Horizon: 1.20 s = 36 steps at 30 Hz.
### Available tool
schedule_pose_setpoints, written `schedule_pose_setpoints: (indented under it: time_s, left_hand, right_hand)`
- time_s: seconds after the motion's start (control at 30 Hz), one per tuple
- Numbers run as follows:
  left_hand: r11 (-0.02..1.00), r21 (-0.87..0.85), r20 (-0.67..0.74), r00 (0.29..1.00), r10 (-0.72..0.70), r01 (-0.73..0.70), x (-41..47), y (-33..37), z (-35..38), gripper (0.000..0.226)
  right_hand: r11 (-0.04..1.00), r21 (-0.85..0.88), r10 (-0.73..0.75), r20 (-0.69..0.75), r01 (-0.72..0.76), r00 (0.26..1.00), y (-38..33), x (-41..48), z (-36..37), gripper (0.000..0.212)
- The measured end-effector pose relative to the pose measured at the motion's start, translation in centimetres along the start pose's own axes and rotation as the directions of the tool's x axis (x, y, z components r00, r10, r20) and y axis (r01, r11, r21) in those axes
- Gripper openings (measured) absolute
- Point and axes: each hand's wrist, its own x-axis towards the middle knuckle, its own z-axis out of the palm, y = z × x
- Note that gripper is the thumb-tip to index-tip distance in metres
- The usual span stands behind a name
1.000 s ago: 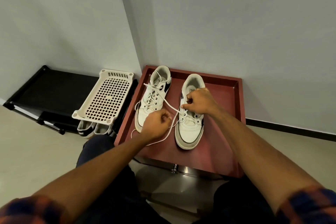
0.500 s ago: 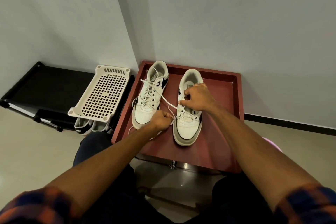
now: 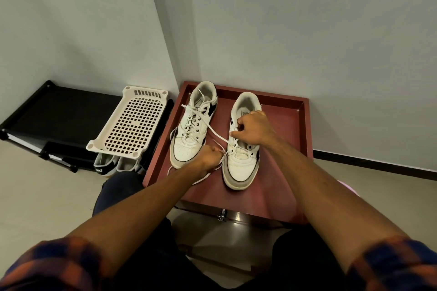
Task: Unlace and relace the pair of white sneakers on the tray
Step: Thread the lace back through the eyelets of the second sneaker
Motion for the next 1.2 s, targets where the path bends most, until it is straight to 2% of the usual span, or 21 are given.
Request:
schedule_pose_setpoints:
  time_s: [0.17, 0.3, 0.37, 0.43, 0.5, 0.53, 0.57, 0.63, 0.7, 0.73, 0.8, 0.9, 0.97, 1.07, 1.2]
  left_hand:
    - [0.998, 0.015, 0.017, 0.997, 0.069, -0.069, -1.6, 1.1, -0.1, 0.030]
    - [0.993, -0.082, -0.127, 0.989, 0.078, -0.089, -2.6, 2.1, -1.4, 0.022]
    - [0.979, -0.111, -0.166, 0.975, 0.149, -0.169, -3.3, 2.3, -1.9, 0.020]
    - [0.960, -0.124, -0.178, 0.957, 0.228, -0.252, -4.7, 2.6, -2.4, 0.019]
    - [0.939, -0.140, -0.145, 0.944, 0.295, -0.315, -5.6, 2.6, -2.6, 0.018]
    - [0.927, -0.148, -0.123, 0.937, 0.328, -0.344, -5.9, 2.7, -2.7, 0.018]
    - [0.918, -0.153, -0.099, 0.930, 0.353, -0.365, -6.2, 2.7, -2.9, 0.018]
    - [0.912, -0.162, -0.050, 0.926, 0.374, -0.377, -6.8, 2.9, -3.1, 0.019]
    - [0.909, -0.162, 0.019, 0.920, 0.391, -0.383, -7.5, 3.1, -3.0, 0.020]
    - [0.905, -0.160, 0.056, 0.912, 0.406, -0.394, -8.0, 3.2, -2.9, 0.020]
    - [0.903, -0.145, 0.114, 0.900, 0.421, -0.404, -8.3, 3.0, -2.6, 0.020]
    - [0.920, -0.067, 0.126, 0.912, 0.391, -0.385, -8.0, 2.2, -2.5, 0.018]
    - [0.926, 0.014, 0.054, 0.925, 0.376, -0.377, -7.7, 1.8, -2.5, 0.013]
    - [0.928, 0.094, -0.113, 0.922, 0.369, -0.360, -7.3, 2.0, -2.4, 0.016]
    - [0.950, -0.038, -0.027, 0.950, 0.310, -0.311, -6.9, 2.9, -1.4, 0.028]
  right_hand:
    - [1.000, 0.015, -0.009, -0.016, 0.010, 1.000, 0.1, -0.2, 0.0, 0.034]
    - [0.998, 0.056, 0.023, -0.017, -0.022, 1.000, -0.2, -0.6, 0.0, 0.036]
    - [0.988, 0.136, 0.088, -0.067, -0.078, 0.994, -0.4, -1.0, -0.2, 0.032]
    - [0.958, 0.257, 0.181, -0.186, -0.130, 0.966, -1.2, -1.9, -0.8, 0.021]
    - [0.909, 0.370, 0.312, -0.293, -0.194, 0.904, -2.6, -3.3, -1.2, 0.019]
    - [0.869, 0.433, 0.392, -0.303, -0.241, 0.869, -3.2, -3.9, -1.1, 0.025]
    - [0.811, 0.505, 0.469, -0.260, -0.295, 0.844, -4.1, -4.6, -1.1, 0.034]
    - [0.607, 0.706, 0.542, -0.033, -0.364, 0.840, -5.4, -5.6, -0.8, 0.048]
    - [0.305, 0.848, 0.489, 0.251, -0.433, 0.835, -6.6, -6.5, -0.7, 0.046]
    - [0.206, 0.868, 0.453, 0.325, -0.452, 0.830, -7.0, -7.0, -0.5, 0.042]
    - [0.074, 0.901, 0.435, 0.357, -0.428, 0.827, -7.4, -7.7, 0.3, 0.033]
    - [-0.092, 0.929, 0.417, 0.363, -0.359, 0.833, -7.0, -7.9, 1.5, 0.021]
    - [-0.070, 0.935, 0.410, 0.345, -0.348, 0.844, -6.8, -8.3, 1.8, 0.017]
    - [0.077, 0.954, 0.417, 0.232, -0.289, 0.879, -6.4, -9.2, 2.5, 0.017]
    - [0.184, 0.943, 0.389, 0.188, -0.276, 0.902, -6.7, -10.1, 3.6, 0.029]
